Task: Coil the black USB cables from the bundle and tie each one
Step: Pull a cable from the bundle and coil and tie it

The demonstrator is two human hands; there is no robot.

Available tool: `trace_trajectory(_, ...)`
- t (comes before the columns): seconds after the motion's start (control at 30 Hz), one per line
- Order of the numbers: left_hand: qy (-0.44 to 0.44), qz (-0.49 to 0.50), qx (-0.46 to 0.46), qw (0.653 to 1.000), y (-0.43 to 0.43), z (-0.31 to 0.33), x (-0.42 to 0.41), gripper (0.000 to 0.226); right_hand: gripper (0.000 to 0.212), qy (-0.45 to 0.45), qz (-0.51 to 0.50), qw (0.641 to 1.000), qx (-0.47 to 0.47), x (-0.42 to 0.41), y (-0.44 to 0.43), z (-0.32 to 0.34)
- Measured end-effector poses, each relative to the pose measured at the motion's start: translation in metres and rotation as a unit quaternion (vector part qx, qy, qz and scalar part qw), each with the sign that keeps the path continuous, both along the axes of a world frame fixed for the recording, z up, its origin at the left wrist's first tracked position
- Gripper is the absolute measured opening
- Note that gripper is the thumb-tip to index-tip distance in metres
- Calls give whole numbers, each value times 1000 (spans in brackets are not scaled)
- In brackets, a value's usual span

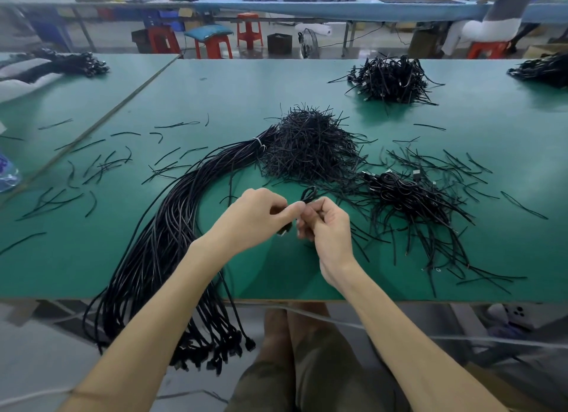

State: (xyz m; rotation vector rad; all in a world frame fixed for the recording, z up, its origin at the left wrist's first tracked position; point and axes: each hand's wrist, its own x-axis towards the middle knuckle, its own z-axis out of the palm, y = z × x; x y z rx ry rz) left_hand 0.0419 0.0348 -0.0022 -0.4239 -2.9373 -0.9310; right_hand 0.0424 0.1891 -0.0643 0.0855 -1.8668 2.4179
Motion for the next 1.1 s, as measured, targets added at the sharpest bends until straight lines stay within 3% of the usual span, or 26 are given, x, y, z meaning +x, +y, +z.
trace_trajectory(0.2,-91,-78,136,983,4,15,3,59,29,11,21,1000,-7,3,3,2)
trace_trajectory(0.37,-114,-170,188,961,-12,12,3,30,33,26,50,998,12,5,0,4)
trace_trajectory(0.5,16,-66,78,995,-10,-1,-2,16,42,29,57,997,39,6,-1,5)
trace_trajectory(0.57,67,-36,75,994,-8,-3,-1,26,34,28,56,996,56,6,-2,6)
trace_trajectory(0.67,50,-77,91,992,-6,-2,-2,55,37,31,60,994,81,7,-3,6)
trace_trajectory(0.73,42,-57,56,996,-3,-1,0,40,42,35,59,994,89,8,-3,6)
trace_trajectory(0.83,102,9,-40,994,7,2,4,37,25,33,55,994,94,7,-3,4)
trace_trajectory(0.97,126,46,-69,989,22,6,8,38,41,35,48,996,68,7,-1,4)
trace_trajectory(1.1,112,123,-74,983,32,5,9,34,27,44,65,996,45,7,-4,5)
